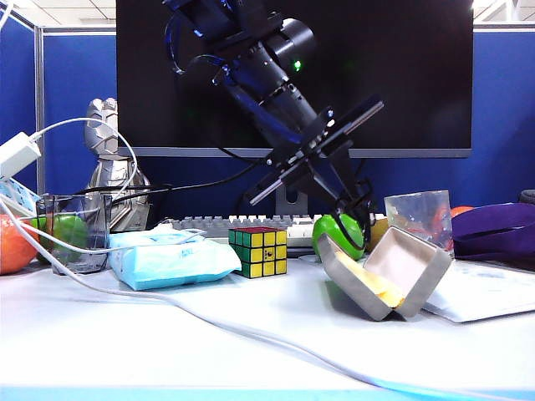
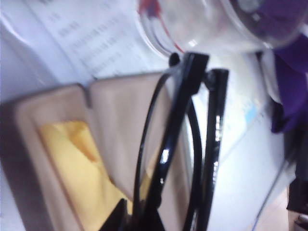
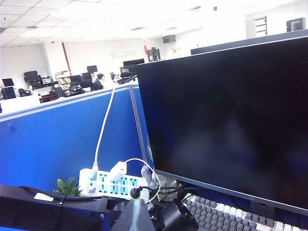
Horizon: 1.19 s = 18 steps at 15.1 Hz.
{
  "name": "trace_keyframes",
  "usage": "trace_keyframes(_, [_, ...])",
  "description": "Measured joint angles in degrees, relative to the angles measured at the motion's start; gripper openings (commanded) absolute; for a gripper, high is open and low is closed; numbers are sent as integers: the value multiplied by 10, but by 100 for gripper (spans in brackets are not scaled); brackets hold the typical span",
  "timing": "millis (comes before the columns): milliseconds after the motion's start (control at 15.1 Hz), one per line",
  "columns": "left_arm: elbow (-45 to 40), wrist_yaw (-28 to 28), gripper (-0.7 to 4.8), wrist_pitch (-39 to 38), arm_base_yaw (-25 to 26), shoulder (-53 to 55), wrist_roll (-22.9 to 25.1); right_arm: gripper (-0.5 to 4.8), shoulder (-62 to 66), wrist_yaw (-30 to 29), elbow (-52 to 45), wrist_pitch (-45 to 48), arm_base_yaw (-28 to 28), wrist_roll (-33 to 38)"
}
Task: Pick up the glasses, fold the temples of the glasses, place the glasses into the glasses case, and finally close the glasses case.
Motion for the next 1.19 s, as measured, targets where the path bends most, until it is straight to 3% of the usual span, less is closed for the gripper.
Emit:
trace_keyframes(396, [0,-2,-6,5,-2,10,-75,-1,0,0,0,0,0,0])
trace_keyframes(1189, [-35,-7,-6,-12,-20,12,-143,-1,-1,-3,0,0,0,0])
